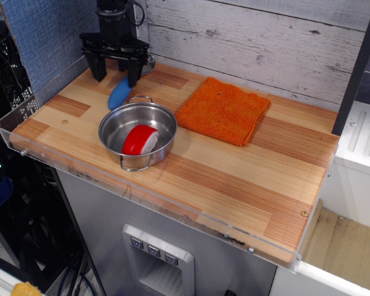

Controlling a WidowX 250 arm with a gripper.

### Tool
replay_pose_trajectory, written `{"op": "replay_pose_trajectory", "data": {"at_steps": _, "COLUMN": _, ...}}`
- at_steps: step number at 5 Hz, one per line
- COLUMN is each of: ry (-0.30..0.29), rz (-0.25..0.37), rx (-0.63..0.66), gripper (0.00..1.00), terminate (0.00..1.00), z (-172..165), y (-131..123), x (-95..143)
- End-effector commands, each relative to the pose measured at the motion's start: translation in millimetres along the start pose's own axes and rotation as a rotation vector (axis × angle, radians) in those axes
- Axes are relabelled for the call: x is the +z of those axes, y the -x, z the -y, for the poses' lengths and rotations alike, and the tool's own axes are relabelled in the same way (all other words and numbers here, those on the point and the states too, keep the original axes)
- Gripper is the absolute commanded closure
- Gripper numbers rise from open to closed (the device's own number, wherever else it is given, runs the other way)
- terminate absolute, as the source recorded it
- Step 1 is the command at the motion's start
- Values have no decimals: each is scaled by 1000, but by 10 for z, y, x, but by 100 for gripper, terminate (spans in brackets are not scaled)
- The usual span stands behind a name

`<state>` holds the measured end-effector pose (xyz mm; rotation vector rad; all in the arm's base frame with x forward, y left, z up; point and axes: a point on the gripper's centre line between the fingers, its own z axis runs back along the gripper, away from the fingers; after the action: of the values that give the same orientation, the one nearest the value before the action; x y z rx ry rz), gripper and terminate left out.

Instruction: Place the spoon beside the orange cloth, near the right edge of the table.

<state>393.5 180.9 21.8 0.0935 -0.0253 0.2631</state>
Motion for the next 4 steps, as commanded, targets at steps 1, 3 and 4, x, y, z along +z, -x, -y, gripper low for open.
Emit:
{"op": "replay_pose_trajectory", "data": {"at_steps": 1, "ry": -8, "rz": 39, "rx": -21, "gripper": 0, "terminate": 0, "z": 88, "y": 24, "x": 131}}
{"op": "replay_pose_trajectory", "data": {"at_steps": 3, "ry": -17, "rz": 41, "rx": -11, "gripper": 100, "terminate": 0, "z": 155, "y": 77, "x": 168}}
{"op": "replay_pose_trajectory", "data": {"at_steps": 4, "ry": -11, "rz": 55, "rx": -27, "gripper": 100, "terminate": 0, "z": 130, "y": 128, "x": 277}}
